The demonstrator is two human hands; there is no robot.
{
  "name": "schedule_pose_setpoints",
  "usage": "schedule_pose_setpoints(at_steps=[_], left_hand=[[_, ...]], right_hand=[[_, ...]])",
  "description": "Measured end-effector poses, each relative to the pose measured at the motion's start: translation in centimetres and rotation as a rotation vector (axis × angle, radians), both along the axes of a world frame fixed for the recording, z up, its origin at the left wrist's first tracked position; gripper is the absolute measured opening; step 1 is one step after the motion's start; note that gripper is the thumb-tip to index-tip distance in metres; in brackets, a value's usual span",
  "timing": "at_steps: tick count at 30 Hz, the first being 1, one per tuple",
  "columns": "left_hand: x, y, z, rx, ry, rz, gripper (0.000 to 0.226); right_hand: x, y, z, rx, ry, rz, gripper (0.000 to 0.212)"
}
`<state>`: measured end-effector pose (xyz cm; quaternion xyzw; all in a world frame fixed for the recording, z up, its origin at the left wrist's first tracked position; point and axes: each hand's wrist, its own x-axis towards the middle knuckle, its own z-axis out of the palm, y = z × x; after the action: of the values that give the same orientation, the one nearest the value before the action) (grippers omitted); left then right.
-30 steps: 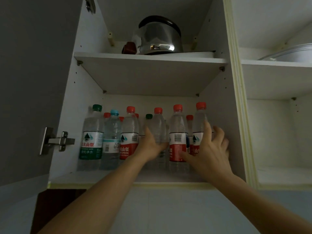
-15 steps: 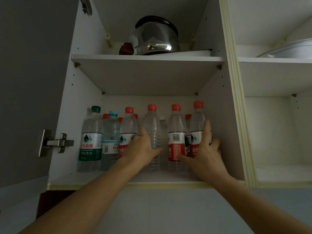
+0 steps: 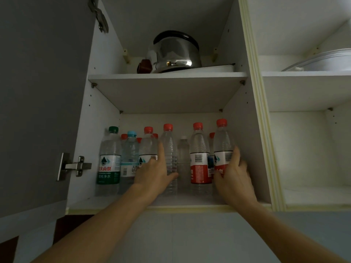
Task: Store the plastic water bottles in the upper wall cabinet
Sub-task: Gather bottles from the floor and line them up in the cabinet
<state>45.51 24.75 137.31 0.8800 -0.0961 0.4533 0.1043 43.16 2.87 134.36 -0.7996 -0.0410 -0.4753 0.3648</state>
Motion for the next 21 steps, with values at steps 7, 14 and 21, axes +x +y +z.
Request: schedule_pose_setpoints(at_steps=[7,14,21], left_hand=[[-0.3,0.4,-0.2,0.025,-0.002,0.024,0.119],[0.2,0.5,-0.4,0.020,-0.003,0.005,0.119],[0.6,0.8,-0.7,0.010,-0.045,-0.067,0.122]], right_hand=[[-1.0,0.2,0.3,-0.042,0.045,-0.146,0.094],[-2.1,0.6,-0.5,-0.175,0.022,-0.317,0.099],[-3.3,1.8,-0.6,-0.334,-0.169,-0.006,0.071]])
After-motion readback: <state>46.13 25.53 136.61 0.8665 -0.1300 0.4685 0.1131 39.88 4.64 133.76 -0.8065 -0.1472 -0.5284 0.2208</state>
